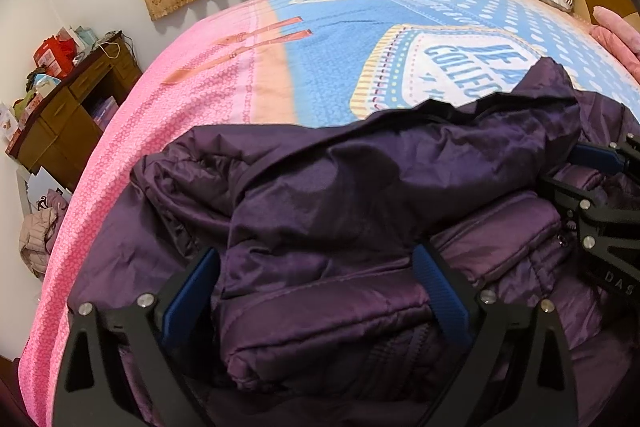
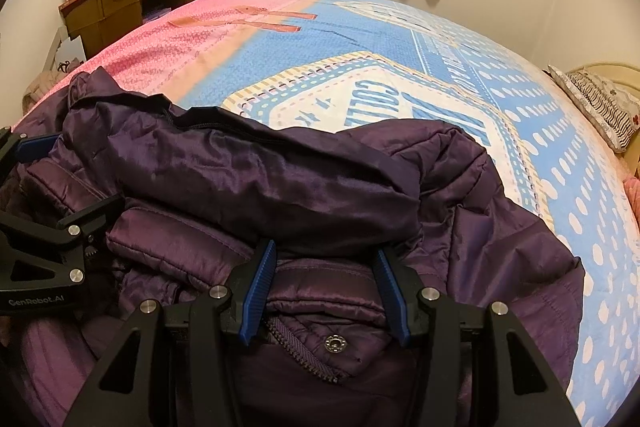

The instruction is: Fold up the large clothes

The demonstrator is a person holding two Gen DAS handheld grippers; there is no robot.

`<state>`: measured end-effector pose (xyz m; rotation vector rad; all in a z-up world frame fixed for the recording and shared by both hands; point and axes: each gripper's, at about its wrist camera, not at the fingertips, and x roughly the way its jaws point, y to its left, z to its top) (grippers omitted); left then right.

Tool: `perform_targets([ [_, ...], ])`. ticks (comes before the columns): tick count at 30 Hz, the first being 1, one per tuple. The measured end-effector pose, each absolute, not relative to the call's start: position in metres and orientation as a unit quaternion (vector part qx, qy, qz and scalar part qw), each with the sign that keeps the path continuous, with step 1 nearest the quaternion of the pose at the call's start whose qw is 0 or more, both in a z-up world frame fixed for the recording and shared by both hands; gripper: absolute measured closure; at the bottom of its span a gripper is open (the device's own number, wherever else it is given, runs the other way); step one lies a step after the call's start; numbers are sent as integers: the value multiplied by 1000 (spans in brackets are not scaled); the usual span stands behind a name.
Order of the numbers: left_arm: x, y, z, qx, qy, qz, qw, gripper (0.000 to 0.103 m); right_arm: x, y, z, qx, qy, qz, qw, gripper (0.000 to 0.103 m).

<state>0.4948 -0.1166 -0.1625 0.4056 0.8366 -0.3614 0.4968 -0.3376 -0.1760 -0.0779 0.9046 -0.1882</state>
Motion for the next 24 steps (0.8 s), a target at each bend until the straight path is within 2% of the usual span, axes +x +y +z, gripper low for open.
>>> perform_targets([
  [24, 501, -113, -166, 178, 414, -175, 875, 0, 500, -334, -179, -48, 442, -93, 891, 52],
])
